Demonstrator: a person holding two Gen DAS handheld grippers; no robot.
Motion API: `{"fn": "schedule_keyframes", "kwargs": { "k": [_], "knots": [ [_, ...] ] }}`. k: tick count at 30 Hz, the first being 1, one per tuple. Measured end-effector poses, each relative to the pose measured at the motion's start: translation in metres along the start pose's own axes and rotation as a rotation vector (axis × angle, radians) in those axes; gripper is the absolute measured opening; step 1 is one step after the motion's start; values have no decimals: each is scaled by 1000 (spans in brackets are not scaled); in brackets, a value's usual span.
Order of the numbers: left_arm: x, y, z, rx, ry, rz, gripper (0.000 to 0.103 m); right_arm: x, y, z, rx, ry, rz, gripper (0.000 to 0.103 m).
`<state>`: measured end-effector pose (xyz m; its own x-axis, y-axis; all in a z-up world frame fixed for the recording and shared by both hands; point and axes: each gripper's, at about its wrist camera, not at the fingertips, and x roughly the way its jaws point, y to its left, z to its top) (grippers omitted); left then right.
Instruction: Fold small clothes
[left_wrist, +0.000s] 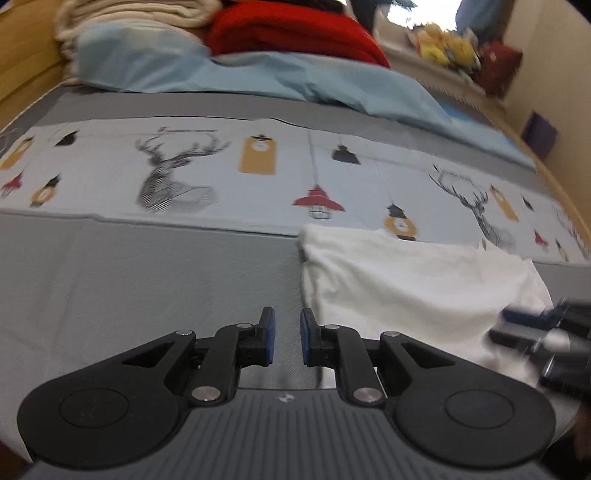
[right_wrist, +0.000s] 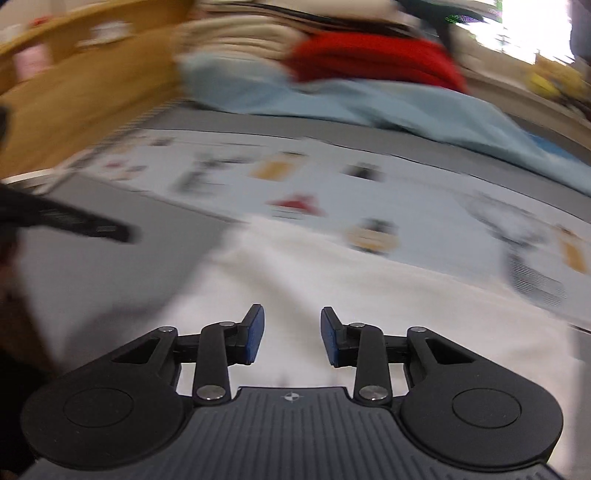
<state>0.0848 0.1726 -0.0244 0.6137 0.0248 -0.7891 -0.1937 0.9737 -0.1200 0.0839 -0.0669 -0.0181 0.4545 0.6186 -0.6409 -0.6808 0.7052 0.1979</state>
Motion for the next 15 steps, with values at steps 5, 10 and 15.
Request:
{"fn": "schedule_keyframes", "kwargs": {
  "k": [5,10,15],
  "knots": [
    [-9,13,-5,24,-5,46,15,35,67,-18,-52,46,54,33],
    [-4,26,-5,19,29,54,15,70,110,-40,-174,146,100,44],
    [1,30,-5,29,44,45,15,92,125,-55,-295,195,14,44]
  ]
}}
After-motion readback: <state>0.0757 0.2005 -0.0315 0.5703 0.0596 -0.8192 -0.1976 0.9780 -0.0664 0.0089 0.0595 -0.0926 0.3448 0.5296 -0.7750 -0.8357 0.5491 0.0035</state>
